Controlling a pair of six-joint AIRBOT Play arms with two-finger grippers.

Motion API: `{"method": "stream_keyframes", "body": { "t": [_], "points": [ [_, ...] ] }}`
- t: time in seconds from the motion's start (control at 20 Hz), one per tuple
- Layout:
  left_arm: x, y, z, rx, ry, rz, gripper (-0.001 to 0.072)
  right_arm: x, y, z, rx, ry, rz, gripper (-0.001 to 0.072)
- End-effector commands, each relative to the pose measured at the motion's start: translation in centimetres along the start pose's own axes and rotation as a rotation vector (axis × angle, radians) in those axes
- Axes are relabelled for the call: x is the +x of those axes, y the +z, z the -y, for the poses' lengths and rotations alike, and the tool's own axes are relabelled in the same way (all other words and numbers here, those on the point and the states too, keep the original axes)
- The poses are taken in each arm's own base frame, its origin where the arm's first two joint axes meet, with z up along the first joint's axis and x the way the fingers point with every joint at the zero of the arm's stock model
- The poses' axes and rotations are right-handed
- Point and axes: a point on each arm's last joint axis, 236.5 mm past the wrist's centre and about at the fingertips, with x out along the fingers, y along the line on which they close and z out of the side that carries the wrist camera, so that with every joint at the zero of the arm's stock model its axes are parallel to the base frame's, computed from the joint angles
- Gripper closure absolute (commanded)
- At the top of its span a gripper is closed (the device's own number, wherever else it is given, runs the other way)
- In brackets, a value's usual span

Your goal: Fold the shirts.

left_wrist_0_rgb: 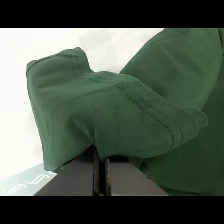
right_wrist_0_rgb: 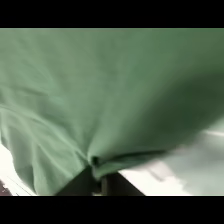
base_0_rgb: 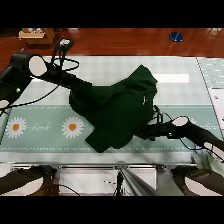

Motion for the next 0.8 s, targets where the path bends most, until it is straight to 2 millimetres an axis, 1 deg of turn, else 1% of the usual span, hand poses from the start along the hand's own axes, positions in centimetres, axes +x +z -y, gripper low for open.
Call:
{"method": "stream_keyframes", "body": {
  "t": [0.0,0.05,0.1,0.15,0.2,0.25,0.3,0.4,0.45,0.5,0.6,0.7,0.75],
  "points": [
    [-0.3,0.4,-0.2,0.011,0.005,0.011,0.0680,0.6,0.3,-1.7,-0.071,0.030,0.021,0.0679],
    [-0.8,0.9,-0.2,0.038,0.011,0.026,0.0680,-0.6,1.2,-3.8,-0.124,0.067,0.055,0.0679],
    [-1.6,1.8,-0.5,0.061,0.027,0.052,0.0680,-2.6,2.4,-6.5,-0.190,0.116,0.108,0.0680],
    [-2.7,2.9,-0.9,0.074,0.049,0.086,0.0680,-5.1,3.6,-9.5,-0.249,0.169,0.171,0.0680],
    [-4.3,4.4,-1.4,0.089,0.077,0.132,0.0680,-8.5,4.8,-12.7,-0.302,0.227,0.243,0.0680],
    [-6.1,5.9,-1.9,0.102,0.107,0.179,0.0680,-12.0,5.5,-15.5,-0.348,0.275,0.314,0.0680],
    [-8.2,7.5,-2.4,0.116,0.138,0.233,0.0680,-15.9,6.0,-18.1,-0.398,0.315,0.387,0.0680],
    [-13.3,10.4,-3.6,0.142,0.221,0.348,0.0680,-23.4,6.2,-21.7,-0.506,0.338,0.541,0.0681],
    [-15.8,11.2,-4.3,0.151,0.265,0.387,0.0680,-26.9,6.0,-22.8,-0.548,0.328,0.618,0.0680],
    [-18.3,11.6,-5.0,0.155,0.310,0.411,0.0680,-30.5,5.6,-23.8,-0.586,0.309,0.702,0.0681],
    [-22.7,11.1,-5.9,0.140,0.367,0.419,0.0680,-36.5,4.1,-25.5,-0.652,0.278,0.851,0.0681],
    [-26.1,9.4,-5.7,0.109,0.366,0.397,0.0680,-40.8,1.9,-27.3,-0.700,0.281,0.950,0.0681],
    [-27.5,8.1,-5.3,0.096,0.358,0.373,0.0680,-42.1,0.7,-28.0,-0.722,0.284,0.970,0.0681]
  ]
}}
